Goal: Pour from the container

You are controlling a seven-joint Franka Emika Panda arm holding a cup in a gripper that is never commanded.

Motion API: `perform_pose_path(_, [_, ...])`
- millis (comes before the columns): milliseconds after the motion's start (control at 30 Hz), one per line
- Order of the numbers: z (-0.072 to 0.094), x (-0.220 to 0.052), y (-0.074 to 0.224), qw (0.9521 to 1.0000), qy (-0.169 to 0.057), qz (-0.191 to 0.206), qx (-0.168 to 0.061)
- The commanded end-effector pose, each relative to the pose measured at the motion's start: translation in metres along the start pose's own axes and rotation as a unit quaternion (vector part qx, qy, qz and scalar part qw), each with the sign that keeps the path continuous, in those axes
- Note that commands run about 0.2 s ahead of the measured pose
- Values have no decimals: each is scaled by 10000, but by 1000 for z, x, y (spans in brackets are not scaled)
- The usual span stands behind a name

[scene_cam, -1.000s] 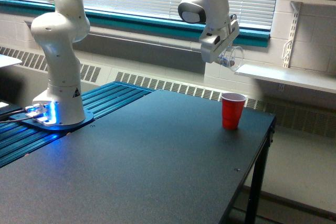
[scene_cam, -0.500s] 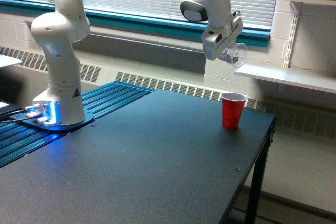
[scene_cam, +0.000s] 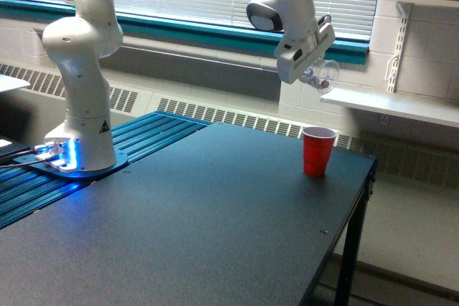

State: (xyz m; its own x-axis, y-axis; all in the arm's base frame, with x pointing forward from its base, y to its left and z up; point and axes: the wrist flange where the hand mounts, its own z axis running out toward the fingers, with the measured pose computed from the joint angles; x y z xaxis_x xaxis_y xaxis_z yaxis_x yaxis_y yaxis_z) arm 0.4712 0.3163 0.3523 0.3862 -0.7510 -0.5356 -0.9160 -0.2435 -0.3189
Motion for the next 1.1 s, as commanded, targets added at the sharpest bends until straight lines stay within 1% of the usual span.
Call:
perform_pose_path(33, [7,10,20,9999,22,-6,-138])
perform_pose_path(233, [9,14,33,9998,-15,9,-187])
perform_pose_path(500, [10,19,41,9997,-12,33,-233])
perform_pose_path(933, [8,14,36,9997,-94,14,-225])
perform_pose_path(1100, [8,12,34,9997,-138,39,-186])
